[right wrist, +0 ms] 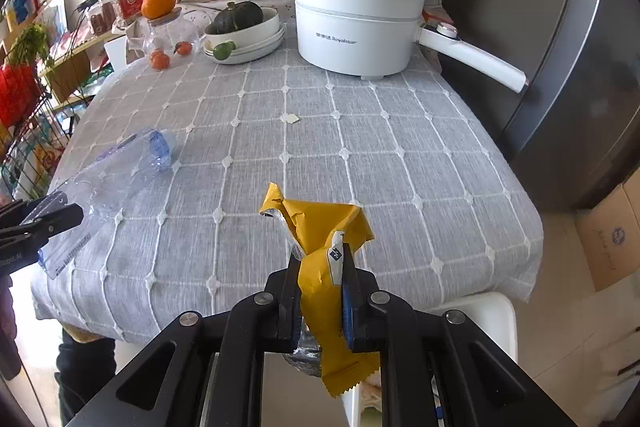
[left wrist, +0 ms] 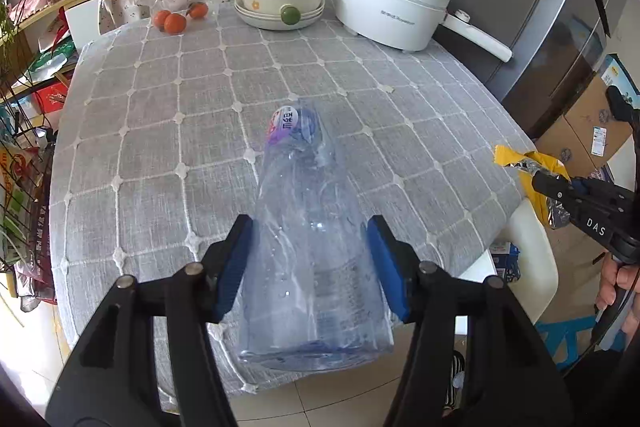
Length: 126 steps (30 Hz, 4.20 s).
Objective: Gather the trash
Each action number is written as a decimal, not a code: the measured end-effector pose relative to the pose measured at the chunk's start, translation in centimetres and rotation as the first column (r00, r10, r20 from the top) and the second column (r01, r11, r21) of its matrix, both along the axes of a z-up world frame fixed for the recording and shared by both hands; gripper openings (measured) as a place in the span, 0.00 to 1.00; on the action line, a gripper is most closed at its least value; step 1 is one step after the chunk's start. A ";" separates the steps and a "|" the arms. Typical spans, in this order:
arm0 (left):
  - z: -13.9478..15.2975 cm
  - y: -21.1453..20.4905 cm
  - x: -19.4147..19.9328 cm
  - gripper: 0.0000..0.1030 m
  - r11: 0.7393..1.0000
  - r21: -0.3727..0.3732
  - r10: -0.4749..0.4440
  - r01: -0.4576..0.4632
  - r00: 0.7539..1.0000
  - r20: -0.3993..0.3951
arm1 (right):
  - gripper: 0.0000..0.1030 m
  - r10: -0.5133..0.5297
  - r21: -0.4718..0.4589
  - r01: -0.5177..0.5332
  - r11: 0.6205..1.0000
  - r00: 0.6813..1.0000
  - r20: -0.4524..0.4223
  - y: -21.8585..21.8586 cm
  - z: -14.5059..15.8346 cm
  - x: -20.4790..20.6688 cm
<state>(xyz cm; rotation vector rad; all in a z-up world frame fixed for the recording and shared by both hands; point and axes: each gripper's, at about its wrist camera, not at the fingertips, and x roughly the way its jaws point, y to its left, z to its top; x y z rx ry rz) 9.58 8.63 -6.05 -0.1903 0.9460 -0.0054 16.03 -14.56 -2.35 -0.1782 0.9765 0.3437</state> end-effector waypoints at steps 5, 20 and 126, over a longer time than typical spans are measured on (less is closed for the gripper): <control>0.3 -1.6 -1.3 0.58 0.999 -0.015 -0.039 0.039 0.999 0.010 | 0.15 -0.048 0.029 0.049 0.998 0.998 -0.033 -2.8 0.1 -2.1; 0.0 -7.9 -1.3 0.58 0.987 -0.034 -0.156 0.157 0.987 0.030 | 0.15 -0.287 0.061 0.304 0.951 0.937 -0.200 -16.8 -2.6 -3.9; 5.1 -12.9 -15.9 0.99 1.000 0.031 -0.011 0.006 0.984 0.176 | 1.00 -0.382 0.041 0.382 0.923 0.902 0.201 -12.9 4.7 -22.9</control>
